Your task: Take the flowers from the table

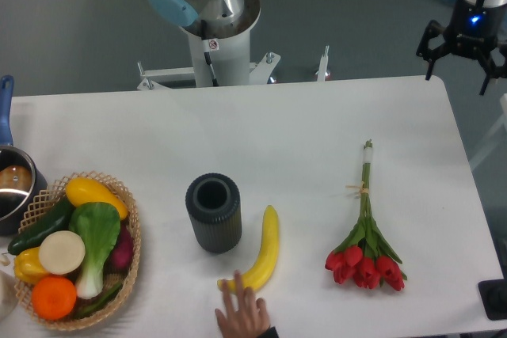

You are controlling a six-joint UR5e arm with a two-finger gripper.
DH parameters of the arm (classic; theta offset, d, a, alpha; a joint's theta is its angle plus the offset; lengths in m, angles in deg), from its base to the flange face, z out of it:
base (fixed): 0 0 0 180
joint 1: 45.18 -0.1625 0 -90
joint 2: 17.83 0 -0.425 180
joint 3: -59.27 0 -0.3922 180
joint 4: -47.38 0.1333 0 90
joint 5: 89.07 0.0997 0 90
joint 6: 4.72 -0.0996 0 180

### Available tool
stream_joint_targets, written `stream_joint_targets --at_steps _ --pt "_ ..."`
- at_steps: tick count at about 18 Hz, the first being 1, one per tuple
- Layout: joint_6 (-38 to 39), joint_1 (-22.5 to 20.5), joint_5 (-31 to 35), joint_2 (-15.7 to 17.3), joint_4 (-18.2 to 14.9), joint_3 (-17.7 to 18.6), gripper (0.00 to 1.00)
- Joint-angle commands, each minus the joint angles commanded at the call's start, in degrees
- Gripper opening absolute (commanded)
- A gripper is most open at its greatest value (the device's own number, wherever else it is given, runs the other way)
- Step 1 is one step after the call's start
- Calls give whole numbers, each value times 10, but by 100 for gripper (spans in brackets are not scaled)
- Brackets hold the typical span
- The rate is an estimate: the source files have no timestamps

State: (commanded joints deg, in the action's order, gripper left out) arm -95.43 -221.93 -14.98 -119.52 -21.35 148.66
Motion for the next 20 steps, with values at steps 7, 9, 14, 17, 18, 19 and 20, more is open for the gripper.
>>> stream_joint_targets --at_steps 7,9,14,17,18,19,20 --pt "3 2 0 0 1 5 100" --pt "17 6 -1 1 3 11 100" --pt "120 8 -65 0 73 54 100" --pt "191 17 -69 -3 124 70 100" --pt "200 23 -73 -7 127 70 100" --pt "205 29 -74 -10 127 70 100" --pt "208 37 -74 -17 127 70 100"
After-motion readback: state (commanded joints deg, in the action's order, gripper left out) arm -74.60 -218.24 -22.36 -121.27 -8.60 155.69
